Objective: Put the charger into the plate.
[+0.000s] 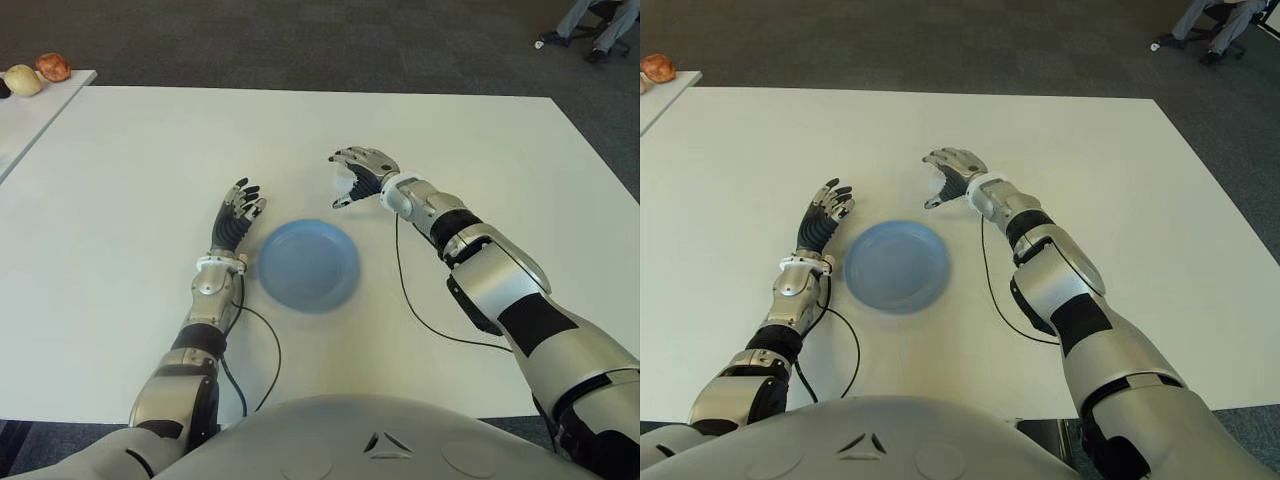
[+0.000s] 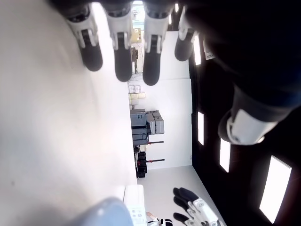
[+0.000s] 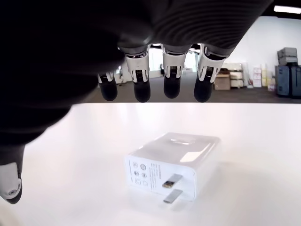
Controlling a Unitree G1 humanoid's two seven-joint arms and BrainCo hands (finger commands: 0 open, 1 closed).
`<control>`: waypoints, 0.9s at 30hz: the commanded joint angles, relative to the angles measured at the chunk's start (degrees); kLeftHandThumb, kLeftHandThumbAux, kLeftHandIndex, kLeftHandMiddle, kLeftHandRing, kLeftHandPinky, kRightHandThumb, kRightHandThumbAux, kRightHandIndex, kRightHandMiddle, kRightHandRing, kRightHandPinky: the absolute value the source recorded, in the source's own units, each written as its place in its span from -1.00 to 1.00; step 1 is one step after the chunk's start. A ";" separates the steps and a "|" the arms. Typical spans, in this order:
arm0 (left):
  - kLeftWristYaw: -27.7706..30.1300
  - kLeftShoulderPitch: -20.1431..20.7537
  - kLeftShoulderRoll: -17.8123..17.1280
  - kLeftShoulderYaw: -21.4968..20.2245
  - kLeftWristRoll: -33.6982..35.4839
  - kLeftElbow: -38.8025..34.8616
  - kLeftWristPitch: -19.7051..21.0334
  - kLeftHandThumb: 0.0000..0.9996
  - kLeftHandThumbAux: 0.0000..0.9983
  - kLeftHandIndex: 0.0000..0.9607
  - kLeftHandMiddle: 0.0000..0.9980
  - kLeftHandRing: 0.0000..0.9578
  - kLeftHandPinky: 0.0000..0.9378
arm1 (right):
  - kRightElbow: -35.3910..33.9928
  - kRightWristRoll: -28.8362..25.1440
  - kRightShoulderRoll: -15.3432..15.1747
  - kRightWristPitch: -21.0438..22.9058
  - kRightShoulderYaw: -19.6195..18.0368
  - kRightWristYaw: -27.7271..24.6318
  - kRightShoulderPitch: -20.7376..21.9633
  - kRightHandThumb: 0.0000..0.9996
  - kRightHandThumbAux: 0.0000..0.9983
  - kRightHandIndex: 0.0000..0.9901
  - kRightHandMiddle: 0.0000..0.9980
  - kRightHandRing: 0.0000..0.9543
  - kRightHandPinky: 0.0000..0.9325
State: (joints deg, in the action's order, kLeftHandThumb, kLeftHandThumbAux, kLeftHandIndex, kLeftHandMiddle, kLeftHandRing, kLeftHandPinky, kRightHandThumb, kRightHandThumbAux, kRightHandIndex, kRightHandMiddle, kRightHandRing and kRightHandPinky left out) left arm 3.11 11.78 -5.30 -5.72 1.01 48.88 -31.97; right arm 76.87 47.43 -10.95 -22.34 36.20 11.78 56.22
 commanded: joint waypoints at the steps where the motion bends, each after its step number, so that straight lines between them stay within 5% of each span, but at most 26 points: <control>1: -0.79 -4.00 0.51 0.18 -0.51 2.38 2.44 -1.00 0.10 -0.76 -0.58 -0.61 -0.63 | 0.31 -1.45 0.44 0.39 -0.74 -1.41 -1.09 -1.00 -0.01 -1.00 -1.00 -1.00 -1.00; 27: -0.37 -4.74 0.18 -0.53 0.04 2.41 2.17 -1.00 0.08 -0.74 -0.56 -0.58 -0.59 | -0.06 -4.08 0.13 -0.15 -2.21 -5.01 -2.16 -1.00 -0.01 -1.00 -1.00 -1.00 -1.00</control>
State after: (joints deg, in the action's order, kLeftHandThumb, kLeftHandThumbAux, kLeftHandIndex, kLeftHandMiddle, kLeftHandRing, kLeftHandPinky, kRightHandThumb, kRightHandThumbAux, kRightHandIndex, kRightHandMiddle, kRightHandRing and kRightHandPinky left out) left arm 2.92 11.41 -5.65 -6.34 1.20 48.63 -32.43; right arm 76.79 44.36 -10.63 -22.37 34.60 8.08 55.32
